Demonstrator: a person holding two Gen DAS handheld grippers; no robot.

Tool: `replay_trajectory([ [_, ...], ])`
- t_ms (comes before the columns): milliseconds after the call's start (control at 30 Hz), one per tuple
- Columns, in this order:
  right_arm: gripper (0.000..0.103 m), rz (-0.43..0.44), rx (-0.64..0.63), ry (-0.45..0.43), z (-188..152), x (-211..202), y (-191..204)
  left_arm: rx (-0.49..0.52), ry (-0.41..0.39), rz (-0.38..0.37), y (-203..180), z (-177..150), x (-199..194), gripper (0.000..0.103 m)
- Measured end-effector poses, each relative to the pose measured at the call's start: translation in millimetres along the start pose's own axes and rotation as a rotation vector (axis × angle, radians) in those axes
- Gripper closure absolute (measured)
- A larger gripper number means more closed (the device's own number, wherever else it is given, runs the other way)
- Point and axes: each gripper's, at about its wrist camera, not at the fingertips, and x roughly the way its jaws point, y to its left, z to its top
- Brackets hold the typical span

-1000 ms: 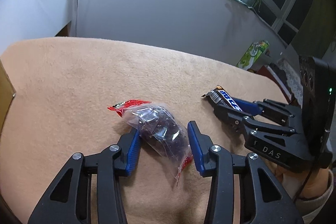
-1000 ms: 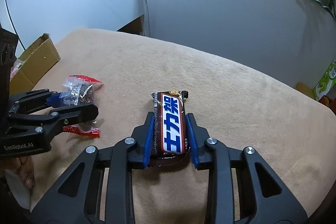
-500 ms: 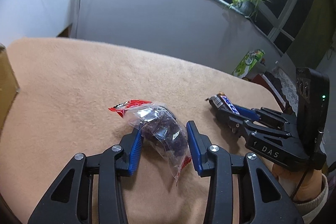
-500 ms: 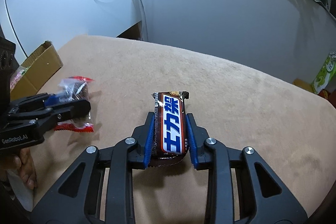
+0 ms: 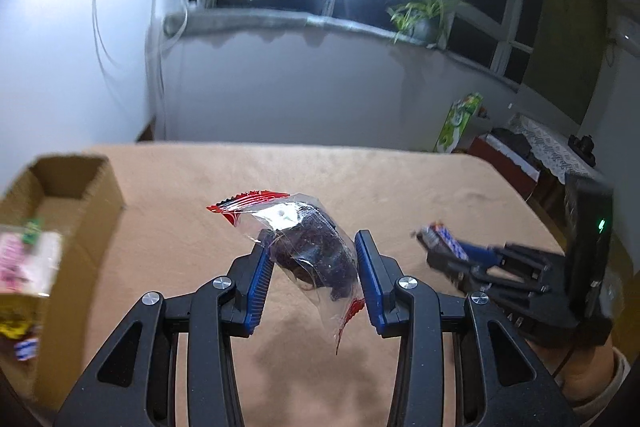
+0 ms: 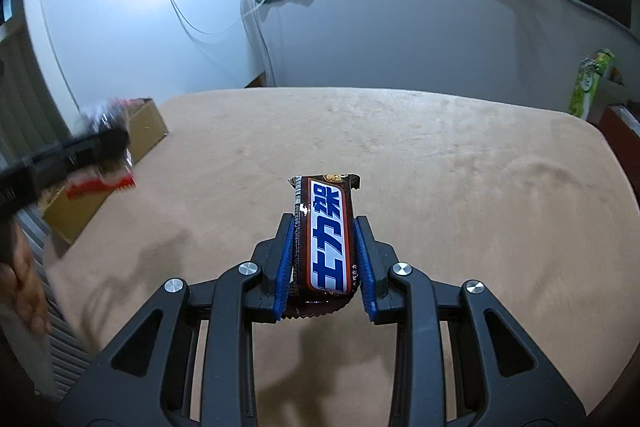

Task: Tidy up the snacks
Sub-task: 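Carry both items over the box and open both tools to release them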

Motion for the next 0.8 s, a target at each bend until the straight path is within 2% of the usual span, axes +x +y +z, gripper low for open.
replay_trajectory([
  [200,0.073,-0.014,-0.027,-0.077,3,-42,29,0.065,-0.093,0.021,-13,4,-58,0.064],
  [367,0.073,-0.017,-0.065,-0.121,9,-68,55,0.072,-0.155,0.009,-13,-1,-94,0.064],
  [800,0.073,-0.037,-0.169,-0.141,25,-83,115,0.023,-0.246,-0.013,19,-13,-142,0.064],
])
